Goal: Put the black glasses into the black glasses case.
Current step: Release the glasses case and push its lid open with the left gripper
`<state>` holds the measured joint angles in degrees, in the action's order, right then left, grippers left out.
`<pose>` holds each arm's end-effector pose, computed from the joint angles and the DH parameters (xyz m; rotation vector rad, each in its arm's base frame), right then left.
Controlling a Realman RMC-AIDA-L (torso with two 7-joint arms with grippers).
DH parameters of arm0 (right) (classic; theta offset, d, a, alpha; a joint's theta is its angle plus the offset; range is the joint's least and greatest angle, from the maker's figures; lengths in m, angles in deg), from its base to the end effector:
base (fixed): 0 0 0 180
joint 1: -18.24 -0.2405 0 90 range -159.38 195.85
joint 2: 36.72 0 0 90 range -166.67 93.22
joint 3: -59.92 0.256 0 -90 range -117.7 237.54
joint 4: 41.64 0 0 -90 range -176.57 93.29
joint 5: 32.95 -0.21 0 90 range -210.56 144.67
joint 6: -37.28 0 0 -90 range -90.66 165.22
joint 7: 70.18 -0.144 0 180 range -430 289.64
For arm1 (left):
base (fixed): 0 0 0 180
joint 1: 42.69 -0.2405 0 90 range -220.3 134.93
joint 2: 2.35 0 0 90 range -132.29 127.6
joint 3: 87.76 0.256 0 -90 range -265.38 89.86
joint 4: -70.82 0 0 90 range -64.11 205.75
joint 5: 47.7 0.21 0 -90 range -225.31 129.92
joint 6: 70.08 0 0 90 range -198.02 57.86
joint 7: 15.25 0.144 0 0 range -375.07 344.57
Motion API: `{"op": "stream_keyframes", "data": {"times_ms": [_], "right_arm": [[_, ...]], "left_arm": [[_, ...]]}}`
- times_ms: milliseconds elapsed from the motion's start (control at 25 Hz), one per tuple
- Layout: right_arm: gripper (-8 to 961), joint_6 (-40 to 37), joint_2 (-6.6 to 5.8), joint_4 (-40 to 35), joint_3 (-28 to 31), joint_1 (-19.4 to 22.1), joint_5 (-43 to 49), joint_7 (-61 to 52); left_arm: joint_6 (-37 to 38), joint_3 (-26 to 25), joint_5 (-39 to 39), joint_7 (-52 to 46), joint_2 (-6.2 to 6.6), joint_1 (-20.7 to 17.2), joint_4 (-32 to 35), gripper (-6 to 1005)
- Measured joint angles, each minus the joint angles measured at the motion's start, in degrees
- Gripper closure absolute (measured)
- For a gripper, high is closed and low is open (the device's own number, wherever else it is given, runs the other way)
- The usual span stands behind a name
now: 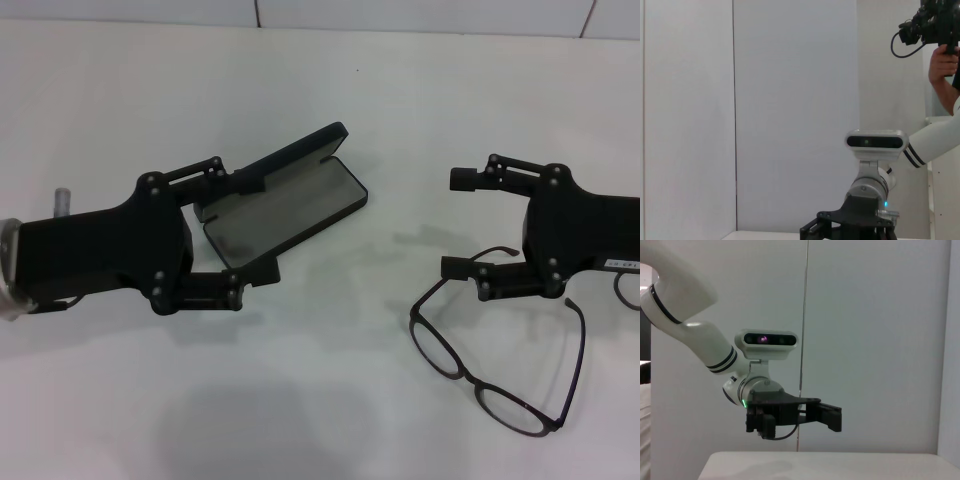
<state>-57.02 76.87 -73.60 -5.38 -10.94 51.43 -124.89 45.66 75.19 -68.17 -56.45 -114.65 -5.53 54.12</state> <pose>0.2248 0.3160 -0.0006 -2.7780 -0.0549 0.9749 -0.2620 0.2802 0.0233 -2.7210 -0.0546 -1.1711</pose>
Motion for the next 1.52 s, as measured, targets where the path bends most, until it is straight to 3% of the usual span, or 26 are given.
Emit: {"op": "stream_keyframes", "data": {"times_ms": [600, 880, 1080, 1160, 1520], "right_arm": [[68, 0.06, 0.31, 0.09, 0.13, 0.01, 1.33, 0.30], [68, 0.05, 0.31, 0.06, 0.00, 0.03, 1.45, 0.31], [69, -0.26, 0.31, -0.03, 0.00, 0.81, 1.53, 0.31], [69, -0.28, 0.31, -0.05, 0.00, 0.97, 1.86, 0.31], [69, -0.08, 0.50, -0.05, 0.00, 1.20, 3.13, 0.45]], "left_arm": [[-1.79, 0.00, -2.13, -3.71, -0.73, 1.47, -1.17, 137], [-7.09, 0.03, -3.02, -19.39, -2.45, 8.71, -12.33, 143], [-15.85, 0.07, 2.95, -26.51, -6.27, 15.05, -20.48, 148], [-18.53, 0.09, 6.09, -27.01, -7.24, 17.13, -21.32, 150], [-27.59, 0.09, 13.54, -30.90, -7.37, 22.25, -19.80, 157]]}}
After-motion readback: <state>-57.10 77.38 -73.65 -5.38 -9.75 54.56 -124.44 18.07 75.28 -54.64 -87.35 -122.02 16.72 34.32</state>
